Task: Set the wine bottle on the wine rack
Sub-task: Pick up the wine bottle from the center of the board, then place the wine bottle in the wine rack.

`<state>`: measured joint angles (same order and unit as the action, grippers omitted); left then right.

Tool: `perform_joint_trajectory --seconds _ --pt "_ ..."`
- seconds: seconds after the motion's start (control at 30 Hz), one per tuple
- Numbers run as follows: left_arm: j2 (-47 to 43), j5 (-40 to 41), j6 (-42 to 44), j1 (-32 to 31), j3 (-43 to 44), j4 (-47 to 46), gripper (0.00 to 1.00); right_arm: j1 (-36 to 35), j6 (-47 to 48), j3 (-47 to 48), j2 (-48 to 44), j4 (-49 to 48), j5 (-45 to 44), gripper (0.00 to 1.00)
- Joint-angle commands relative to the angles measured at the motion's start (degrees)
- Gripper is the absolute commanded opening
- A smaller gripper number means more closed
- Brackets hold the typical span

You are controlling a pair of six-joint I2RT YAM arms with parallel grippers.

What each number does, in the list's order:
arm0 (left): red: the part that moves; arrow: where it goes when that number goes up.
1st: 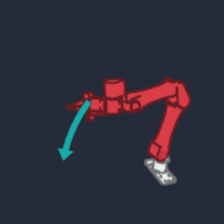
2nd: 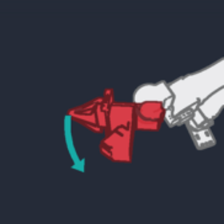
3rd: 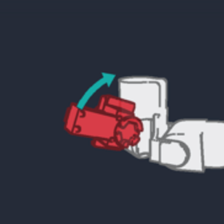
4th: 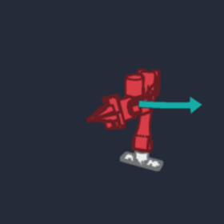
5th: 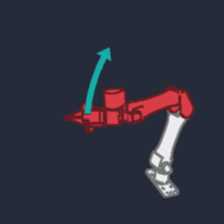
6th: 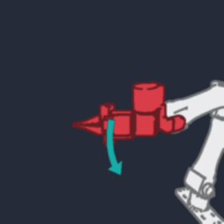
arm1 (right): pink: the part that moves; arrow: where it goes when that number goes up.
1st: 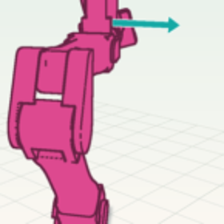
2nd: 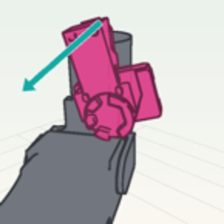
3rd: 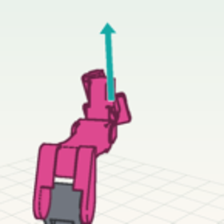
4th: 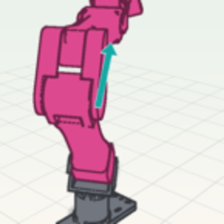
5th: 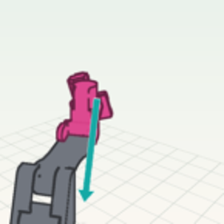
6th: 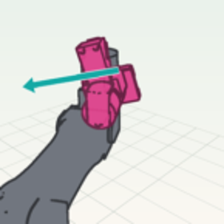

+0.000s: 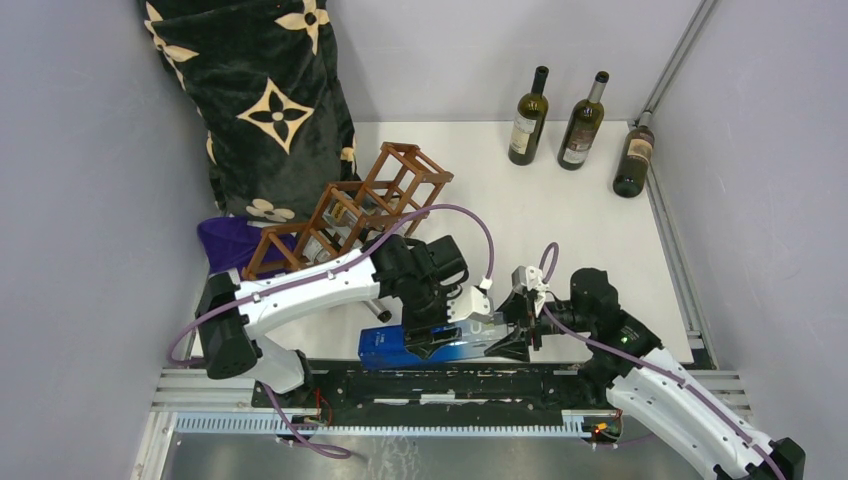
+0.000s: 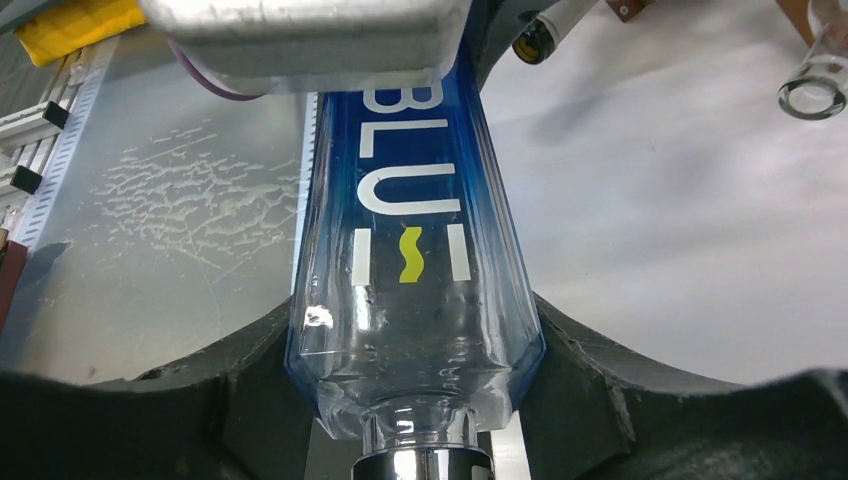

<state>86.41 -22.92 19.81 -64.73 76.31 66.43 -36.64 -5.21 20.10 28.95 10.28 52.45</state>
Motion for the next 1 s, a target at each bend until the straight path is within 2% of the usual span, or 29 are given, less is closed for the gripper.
perform_joint_trajectory --seconds 0.0,0.2,0.57,0.77,0.97 --pt "-5.6 -1.0 -0.6 -0.1 -2.3 -12.7 0.52 -0.3 -6.0 2.4 -2.1 -0.4 -1.9 0.00" --pt "-5.9 -1.2 -1.0 -0.1 -6.8 -17.5 0.65 -0.3 -4.3 2.7 -2.5 4.6 -7.3 0.00" --pt "-5.1 2.4 -0.7 0.0 -9.5 -20.1 0.84 -0.1 -3.4 1.9 -2.1 5.8 -13.4 0.00" --pt "-7.0 6.3 -0.9 0.4 -9.2 -20.9 0.91 0.7 -3.0 2.4 -3.2 8.0 -17.5 0.00" --pt "-16.1 12.8 -2.9 2.6 -9.2 -26.9 0.91 1.7 -2.8 4.4 -5.2 11.9 -23.1 0.00"
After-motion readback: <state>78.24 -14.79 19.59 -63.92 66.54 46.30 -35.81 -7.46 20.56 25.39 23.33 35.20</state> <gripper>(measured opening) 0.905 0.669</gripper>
